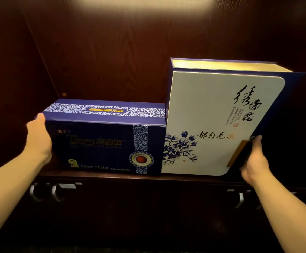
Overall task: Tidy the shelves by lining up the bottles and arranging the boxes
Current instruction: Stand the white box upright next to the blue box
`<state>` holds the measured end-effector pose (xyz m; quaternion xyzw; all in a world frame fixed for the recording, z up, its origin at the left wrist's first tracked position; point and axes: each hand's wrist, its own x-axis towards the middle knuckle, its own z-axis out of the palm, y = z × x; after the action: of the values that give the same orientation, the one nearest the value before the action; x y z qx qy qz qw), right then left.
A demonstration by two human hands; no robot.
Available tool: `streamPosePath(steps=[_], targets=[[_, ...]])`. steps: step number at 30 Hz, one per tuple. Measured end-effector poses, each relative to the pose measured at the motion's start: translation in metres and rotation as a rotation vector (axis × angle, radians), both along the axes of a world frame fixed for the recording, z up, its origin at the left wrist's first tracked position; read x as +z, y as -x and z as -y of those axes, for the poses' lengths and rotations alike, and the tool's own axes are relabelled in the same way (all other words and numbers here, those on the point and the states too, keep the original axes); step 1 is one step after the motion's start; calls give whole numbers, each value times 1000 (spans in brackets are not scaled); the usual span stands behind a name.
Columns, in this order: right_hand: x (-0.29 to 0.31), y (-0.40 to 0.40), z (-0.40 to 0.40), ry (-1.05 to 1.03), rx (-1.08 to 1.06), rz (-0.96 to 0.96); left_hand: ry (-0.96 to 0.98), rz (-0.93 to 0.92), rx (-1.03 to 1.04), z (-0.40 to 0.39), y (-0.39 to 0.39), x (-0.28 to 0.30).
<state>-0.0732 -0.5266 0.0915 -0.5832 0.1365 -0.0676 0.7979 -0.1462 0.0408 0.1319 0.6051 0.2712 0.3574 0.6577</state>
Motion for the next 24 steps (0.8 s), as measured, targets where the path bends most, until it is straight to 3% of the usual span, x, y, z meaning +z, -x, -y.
streamPosePath(steps=[2, 8, 24], targets=[[1, -3, 0, -7, -4, 6, 76, 40, -40, 1, 1, 0], [2, -5, 1, -24, -34, -49, -44, -7, -146, -2, 5, -6], [-2, -3, 2, -45, -49, -18, -35, -43, -159, -3, 8, -3]])
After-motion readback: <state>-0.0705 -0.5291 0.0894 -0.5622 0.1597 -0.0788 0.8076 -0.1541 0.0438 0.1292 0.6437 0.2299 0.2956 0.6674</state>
